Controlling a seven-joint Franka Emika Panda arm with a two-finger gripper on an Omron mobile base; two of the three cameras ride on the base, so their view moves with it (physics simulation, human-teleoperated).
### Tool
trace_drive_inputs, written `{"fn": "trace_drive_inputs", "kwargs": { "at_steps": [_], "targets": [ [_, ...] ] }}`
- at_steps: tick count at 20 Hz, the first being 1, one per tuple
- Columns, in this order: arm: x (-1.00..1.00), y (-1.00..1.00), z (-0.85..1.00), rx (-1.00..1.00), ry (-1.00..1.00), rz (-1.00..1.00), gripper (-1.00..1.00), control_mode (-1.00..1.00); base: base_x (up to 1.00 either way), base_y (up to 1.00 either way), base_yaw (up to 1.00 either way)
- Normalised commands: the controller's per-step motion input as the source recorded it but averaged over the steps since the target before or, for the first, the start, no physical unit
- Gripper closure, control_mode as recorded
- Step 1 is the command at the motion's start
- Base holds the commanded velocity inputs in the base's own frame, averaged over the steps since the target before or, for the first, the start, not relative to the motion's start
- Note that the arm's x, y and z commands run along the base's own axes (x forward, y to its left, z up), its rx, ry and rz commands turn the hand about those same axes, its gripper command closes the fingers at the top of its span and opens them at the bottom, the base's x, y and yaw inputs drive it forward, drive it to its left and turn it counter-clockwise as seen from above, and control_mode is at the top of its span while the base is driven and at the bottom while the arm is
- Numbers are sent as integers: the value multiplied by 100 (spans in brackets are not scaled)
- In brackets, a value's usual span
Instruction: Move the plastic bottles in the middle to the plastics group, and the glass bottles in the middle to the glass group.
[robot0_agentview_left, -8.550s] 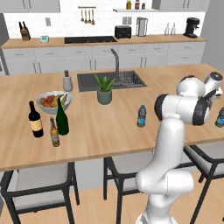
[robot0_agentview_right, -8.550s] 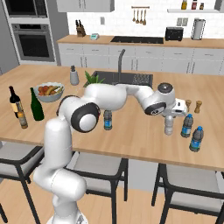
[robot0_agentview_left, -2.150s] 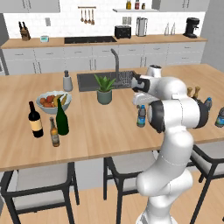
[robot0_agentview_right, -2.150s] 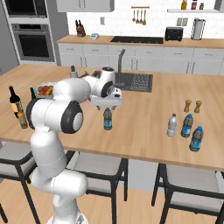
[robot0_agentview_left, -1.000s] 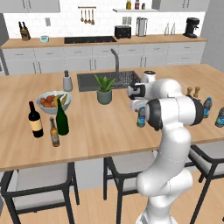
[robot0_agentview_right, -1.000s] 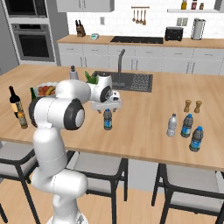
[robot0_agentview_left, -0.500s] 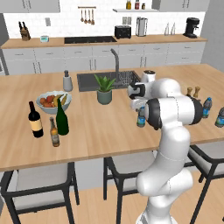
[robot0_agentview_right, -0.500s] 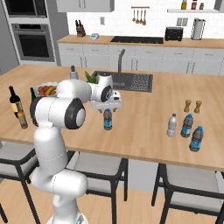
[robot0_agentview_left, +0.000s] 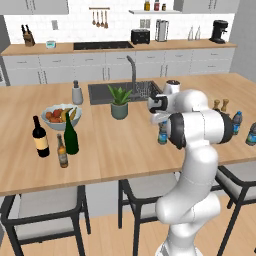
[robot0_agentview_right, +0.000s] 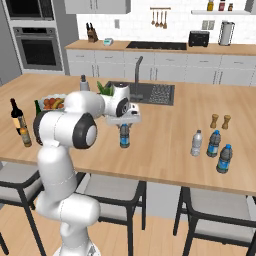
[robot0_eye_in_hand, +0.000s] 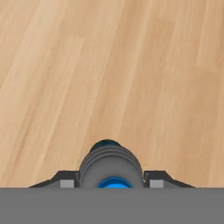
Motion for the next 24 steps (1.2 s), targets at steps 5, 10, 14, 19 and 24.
{"fn": "trace_drive_inputs", "kwargs": {
  "at_steps": [5,10,14,19,24],
  "targets": [
    [-22,-75,40,0,0,-17,100,-100,0,0,0],
    [-22,-99,20,2,0,-23,100,-100,0,0,0],
    [-7,-100,0,1,0,-24,100,-100,0,0,0],
    [-7,-100,0,1,0,-23,100,-100,0,0,0],
    [-30,-83,0,1,-1,-21,100,-100,0,0,0]
  ]
}}
